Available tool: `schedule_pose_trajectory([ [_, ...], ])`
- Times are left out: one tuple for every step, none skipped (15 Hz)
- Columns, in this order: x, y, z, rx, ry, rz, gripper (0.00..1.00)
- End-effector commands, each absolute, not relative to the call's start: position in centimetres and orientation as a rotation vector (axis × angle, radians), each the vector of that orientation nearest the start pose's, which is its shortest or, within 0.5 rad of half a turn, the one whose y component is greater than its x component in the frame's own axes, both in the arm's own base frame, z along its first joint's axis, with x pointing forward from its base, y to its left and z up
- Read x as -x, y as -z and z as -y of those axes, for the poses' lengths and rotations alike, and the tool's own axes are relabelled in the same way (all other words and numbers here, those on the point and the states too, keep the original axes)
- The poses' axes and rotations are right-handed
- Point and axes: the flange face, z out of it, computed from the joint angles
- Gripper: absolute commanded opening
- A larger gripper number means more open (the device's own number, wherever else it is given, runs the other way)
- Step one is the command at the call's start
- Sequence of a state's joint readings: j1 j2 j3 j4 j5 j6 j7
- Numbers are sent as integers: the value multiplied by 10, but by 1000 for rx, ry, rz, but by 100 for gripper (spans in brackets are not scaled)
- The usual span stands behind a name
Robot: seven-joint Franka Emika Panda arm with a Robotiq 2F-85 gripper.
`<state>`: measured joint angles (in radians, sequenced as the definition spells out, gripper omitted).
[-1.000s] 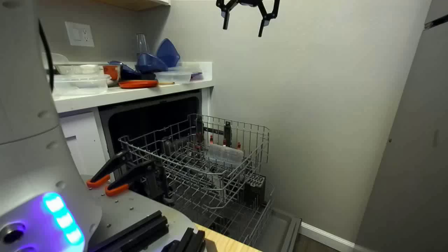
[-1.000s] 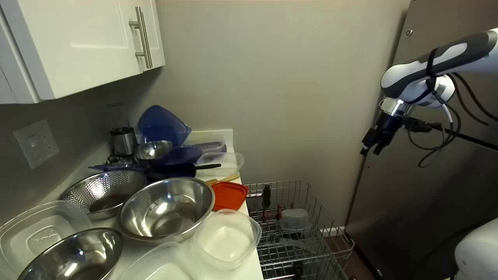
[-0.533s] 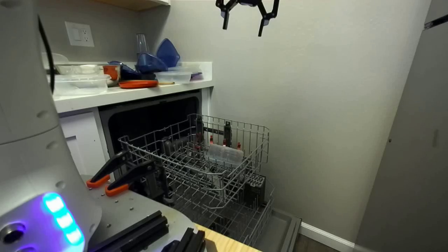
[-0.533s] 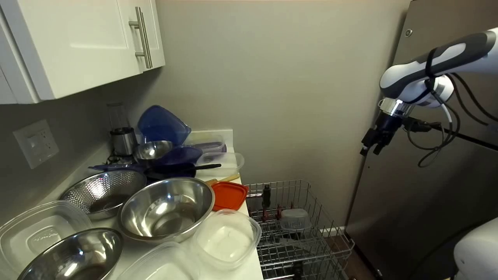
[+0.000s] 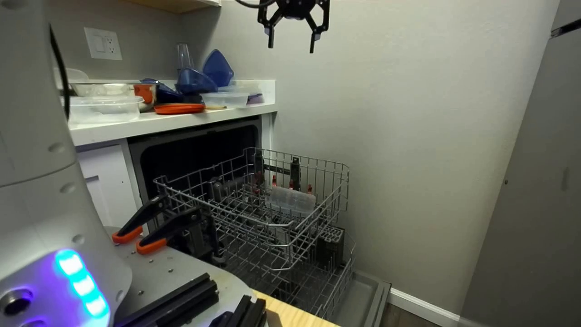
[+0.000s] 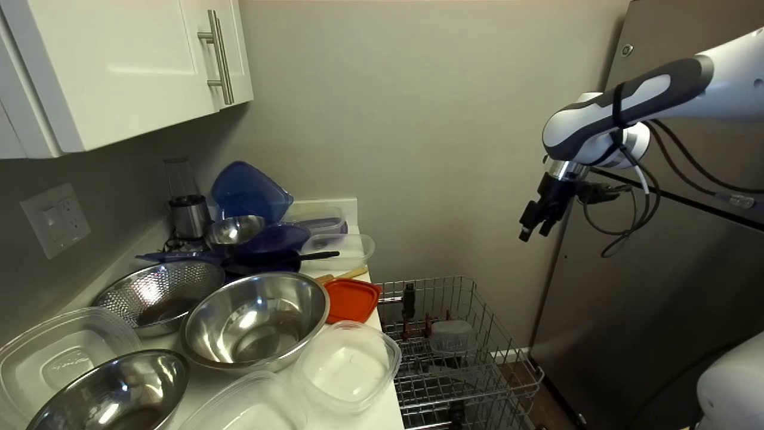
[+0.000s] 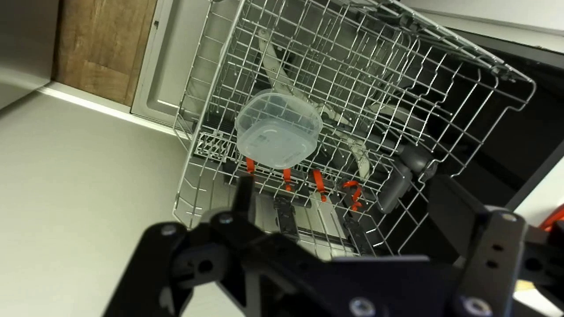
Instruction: Put the red lid in the dishwasher.
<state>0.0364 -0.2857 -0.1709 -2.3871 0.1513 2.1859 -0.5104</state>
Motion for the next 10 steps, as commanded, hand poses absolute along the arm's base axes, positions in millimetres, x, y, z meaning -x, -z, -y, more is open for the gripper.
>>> schedule_pose_trajectory([
  [-471,-421,27,2973,229,429,100],
  [-474,-419,20,2968,237,436,100],
  [-478,-416,9,2969,264,447,100],
  [-481,-414,2,2964,278,462,100],
  [-485,-410,-10,2963,302,498,100],
  [-488,-408,-18,2963,317,523,100],
  [-492,-405,-31,2959,336,563,100],
  [-494,-402,-40,2956,348,595,100],
  [-496,-399,-56,2947,364,641,100],
  [-498,-397,-65,2942,376,672,100],
])
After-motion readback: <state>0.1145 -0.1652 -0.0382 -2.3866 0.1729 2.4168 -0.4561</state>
